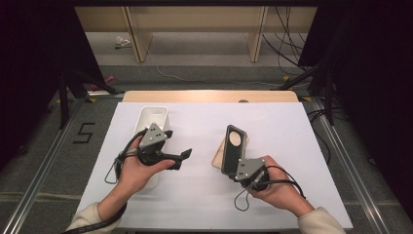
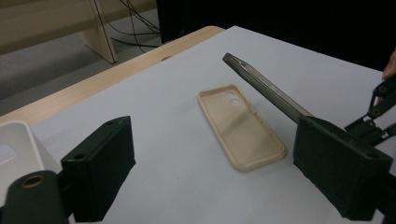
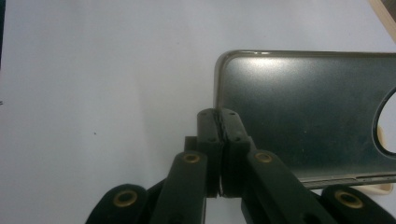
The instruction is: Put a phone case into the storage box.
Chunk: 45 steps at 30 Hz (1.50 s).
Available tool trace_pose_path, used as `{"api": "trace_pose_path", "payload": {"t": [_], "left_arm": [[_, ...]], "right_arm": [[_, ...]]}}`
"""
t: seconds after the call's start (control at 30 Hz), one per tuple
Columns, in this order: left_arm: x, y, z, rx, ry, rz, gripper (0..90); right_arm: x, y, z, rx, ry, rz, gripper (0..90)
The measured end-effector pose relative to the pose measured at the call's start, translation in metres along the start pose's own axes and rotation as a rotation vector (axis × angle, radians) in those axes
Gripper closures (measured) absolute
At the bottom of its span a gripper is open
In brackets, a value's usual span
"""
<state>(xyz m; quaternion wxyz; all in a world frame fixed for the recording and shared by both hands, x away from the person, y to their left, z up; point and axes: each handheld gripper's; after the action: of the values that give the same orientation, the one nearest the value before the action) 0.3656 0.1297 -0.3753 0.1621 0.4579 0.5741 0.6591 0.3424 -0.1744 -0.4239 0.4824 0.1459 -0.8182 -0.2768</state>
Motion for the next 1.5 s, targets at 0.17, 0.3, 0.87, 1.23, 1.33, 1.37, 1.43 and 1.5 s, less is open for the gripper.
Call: {"api": "trace_pose_path", "payload": {"t": [0.17, 0.3, 0.87, 1.23, 1.33, 1.37, 1.43, 1.5], "left_arm": [[-0.02, 0.012, -0.002, 0.007, -0.015, 0.013, 14.8], [-0.036, 0.022, -0.003, 0.025, -0.047, 0.037, 15.4], [-0.113, 0.048, 0.001, 0.173, -0.089, 0.16, 32.3], [-0.137, 0.052, 0.006, 0.251, -0.087, 0.236, 45.4], [-0.142, 0.052, 0.008, 0.262, -0.086, 0.261, 49.6], [-0.143, 0.052, 0.009, 0.269, -0.09, 0.266, 49.6], [-0.145, 0.052, 0.009, 0.284, -0.099, 0.275, 54.8], [-0.146, 0.051, 0.01, 0.298, -0.108, 0.28, 58.1]], "right_arm": [[-0.001, 0.003, 0.003, 0.006, 0.004, -0.006, 89.3], [-0.002, 0.005, 0.005, 0.011, 0.008, -0.007, 89.3], [-0.001, 0.01, 0.008, 0.026, 0.009, -0.007, 89.3], [-0.002, 0.011, 0.008, 0.035, -0.005, -0.018, 89.3], [-0.002, 0.011, 0.008, 0.042, -0.009, -0.017, 89.3], [-0.002, 0.011, 0.008, 0.042, -0.009, -0.017, 89.3], [-0.002, 0.011, 0.008, 0.047, -0.011, -0.015, 89.3], [-0.002, 0.011, 0.008, 0.049, -0.015, -0.018, 89.3]]}}
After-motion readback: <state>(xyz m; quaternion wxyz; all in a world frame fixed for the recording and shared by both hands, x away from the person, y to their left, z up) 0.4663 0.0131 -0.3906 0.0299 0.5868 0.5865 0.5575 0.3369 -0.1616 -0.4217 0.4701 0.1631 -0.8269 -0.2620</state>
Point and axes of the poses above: each handheld gripper's, and its own axes: x roughly backward along the jaws, y roughly out of its top, z roughly to its left, and after that the axes turned 8 degrees about -y, right-handed
